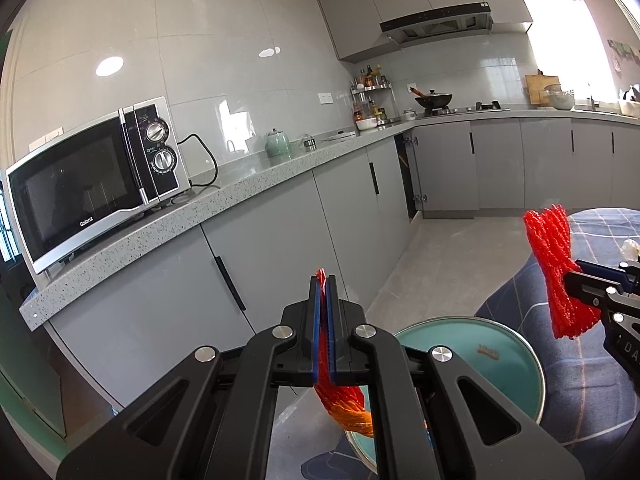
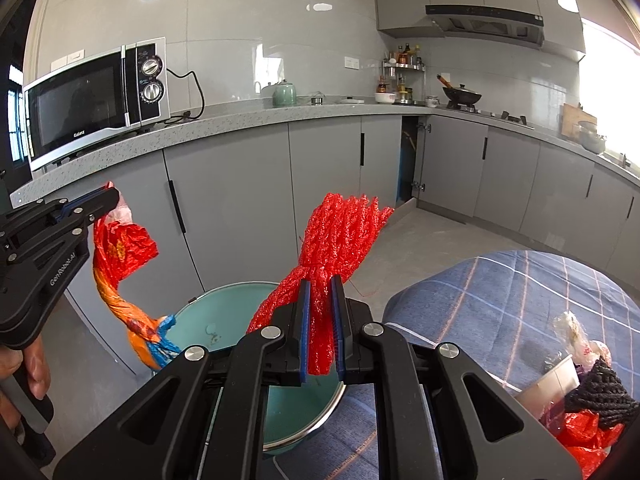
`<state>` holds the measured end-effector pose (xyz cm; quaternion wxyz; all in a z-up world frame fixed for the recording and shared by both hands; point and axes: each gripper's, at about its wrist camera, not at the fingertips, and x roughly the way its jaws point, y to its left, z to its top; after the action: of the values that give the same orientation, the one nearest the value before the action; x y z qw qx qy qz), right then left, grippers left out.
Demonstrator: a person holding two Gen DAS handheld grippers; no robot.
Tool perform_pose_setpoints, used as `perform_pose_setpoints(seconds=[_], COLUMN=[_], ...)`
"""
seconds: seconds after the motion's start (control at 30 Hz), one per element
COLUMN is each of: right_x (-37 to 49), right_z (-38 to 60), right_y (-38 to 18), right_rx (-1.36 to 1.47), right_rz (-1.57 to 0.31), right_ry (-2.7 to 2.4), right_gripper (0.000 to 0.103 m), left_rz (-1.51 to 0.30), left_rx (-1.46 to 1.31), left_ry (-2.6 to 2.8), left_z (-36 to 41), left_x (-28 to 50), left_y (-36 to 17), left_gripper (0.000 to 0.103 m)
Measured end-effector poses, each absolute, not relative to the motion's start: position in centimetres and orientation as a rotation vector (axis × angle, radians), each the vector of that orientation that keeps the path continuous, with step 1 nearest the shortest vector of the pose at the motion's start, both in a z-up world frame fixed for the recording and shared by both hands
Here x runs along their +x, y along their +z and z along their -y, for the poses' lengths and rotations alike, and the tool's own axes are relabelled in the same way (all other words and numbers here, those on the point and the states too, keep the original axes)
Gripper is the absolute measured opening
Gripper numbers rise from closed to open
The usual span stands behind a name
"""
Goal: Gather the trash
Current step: 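Carry the red mesh net and red bag over the teal bin with both tools, then open both tools to drop the red items into the teal bin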
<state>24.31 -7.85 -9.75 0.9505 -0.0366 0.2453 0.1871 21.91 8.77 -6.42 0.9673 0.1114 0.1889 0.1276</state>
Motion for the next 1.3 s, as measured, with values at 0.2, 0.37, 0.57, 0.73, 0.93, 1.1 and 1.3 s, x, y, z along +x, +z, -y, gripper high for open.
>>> perform_pose_setpoints(seconds=[0.2, 0.37, 0.57, 0.73, 0.93, 1.1, 1.3], right_x=[24.4, 24.3, 24.4, 24.8, 24.9, 24.9, 24.2], right_z=[7.5, 7.0, 6.4, 6.0, 6.2, 6.6, 6.7], right_y=[-9.9, -10.1, -10.4, -11.0, -11.6, -11.7, -11.3], right_rx=[-0.082, -0.100, -0.114, -0.124, -0.120, -0.107, -0.099], right_rz=[-0.500, -0.503, -0.514, -0.542, -0.553, -0.558, -0.551], right_ry=[0.390, 0.412, 0.427, 0.443, 0.434, 0.421, 0.426], right_gripper=[0.011, 0.011, 0.012, 0.025, 0.034, 0.040, 0.046], left_rz=[-0.390, -0.397, -0.409, -0.416, -0.417, -0.417, -0.424], left_rx=[0.220, 0.217, 0.212, 0.215, 0.218, 0.213, 0.214], left_ry=[0.256, 0.253, 0.248, 0.249, 0.255, 0.270, 0.282], left_z=[-9.0, -9.1, -9.3, -9.3, -9.2, -9.6, -9.9], left_x=[22.1, 22.2, 22.5, 22.6, 22.6, 22.5, 22.5], left_y=[-6.6, -6.8, -7.1, -7.4, -7.6, -7.6, -7.6], left_gripper=[0.003, 0.003, 0.007, 0.034, 0.054, 0.061, 0.066])
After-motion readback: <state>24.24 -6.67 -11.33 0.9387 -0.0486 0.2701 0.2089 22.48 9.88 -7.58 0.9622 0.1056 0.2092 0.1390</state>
